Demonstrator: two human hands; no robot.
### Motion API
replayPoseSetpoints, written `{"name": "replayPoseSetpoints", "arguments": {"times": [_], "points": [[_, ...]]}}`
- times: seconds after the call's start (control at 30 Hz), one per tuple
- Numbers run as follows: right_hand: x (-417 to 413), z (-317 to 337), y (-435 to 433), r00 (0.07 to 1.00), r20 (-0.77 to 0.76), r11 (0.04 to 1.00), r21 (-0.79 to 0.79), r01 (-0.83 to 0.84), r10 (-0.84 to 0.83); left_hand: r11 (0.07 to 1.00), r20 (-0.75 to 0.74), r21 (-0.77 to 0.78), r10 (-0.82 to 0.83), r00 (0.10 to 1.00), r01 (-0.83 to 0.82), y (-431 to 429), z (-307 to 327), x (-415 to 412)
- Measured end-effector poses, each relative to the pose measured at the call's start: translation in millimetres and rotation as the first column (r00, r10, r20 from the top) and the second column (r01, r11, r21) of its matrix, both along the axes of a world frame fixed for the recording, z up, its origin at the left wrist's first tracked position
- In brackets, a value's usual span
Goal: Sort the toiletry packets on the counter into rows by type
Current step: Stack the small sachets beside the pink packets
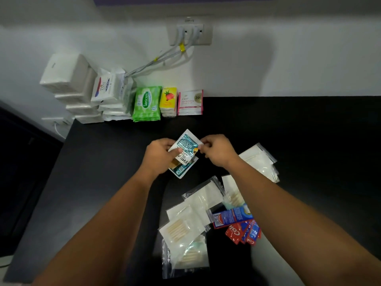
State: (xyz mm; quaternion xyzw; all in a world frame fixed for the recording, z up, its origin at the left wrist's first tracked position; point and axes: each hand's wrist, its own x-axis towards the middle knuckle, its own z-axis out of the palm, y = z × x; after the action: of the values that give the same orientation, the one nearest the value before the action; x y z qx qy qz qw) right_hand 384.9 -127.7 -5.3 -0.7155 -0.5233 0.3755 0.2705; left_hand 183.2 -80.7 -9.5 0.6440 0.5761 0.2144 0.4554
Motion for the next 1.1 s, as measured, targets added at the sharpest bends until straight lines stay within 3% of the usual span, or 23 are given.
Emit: {"name": "replayPoseSetpoints", "arguments": {"times": [0.13, 0.37, 0.53, 0.67, 0.83, 1.1], "points": [[-23, -6, -2, 0.999, 0.047, 0.996, -0.082, -0.021, 0.025, 0.999, -0.073, -0.048, 0.020, 0.997, -0.024, 1, -12, -26], [-37, -11, -4, 0.932, 0.353, 0.980, -0.198, -0.013, 0.084, 0.999, -0.224, 0.043, -0.011, 0.975, 0.022, -14, -25, -27], [-42, -14, -11, 0.924, 0.381, 0.989, -0.139, 0.049, 0.008, 0.982, -0.282, 0.156, -0.062, 0.957, 0.110, -22, -26, -26], [-39, -12, -14, 0.940, 0.321, 0.972, -0.157, 0.173, -0.115, 0.946, -0.294, 0.145, -0.237, 0.926, 0.289, -24, -26, -35], [-44, -17, -26, 0.975, 0.223, 0.951, -0.298, 0.078, -0.010, 0.896, -0.395, 0.173, -0.317, 0.862, 0.409, -20, -28, -46], [-44, -11, -25, 0.864, 0.503, 0.967, -0.202, 0.154, -0.033, 0.851, -0.340, 0.349, -0.276, 0.899, 0.393, -22, -28, -2]]}}
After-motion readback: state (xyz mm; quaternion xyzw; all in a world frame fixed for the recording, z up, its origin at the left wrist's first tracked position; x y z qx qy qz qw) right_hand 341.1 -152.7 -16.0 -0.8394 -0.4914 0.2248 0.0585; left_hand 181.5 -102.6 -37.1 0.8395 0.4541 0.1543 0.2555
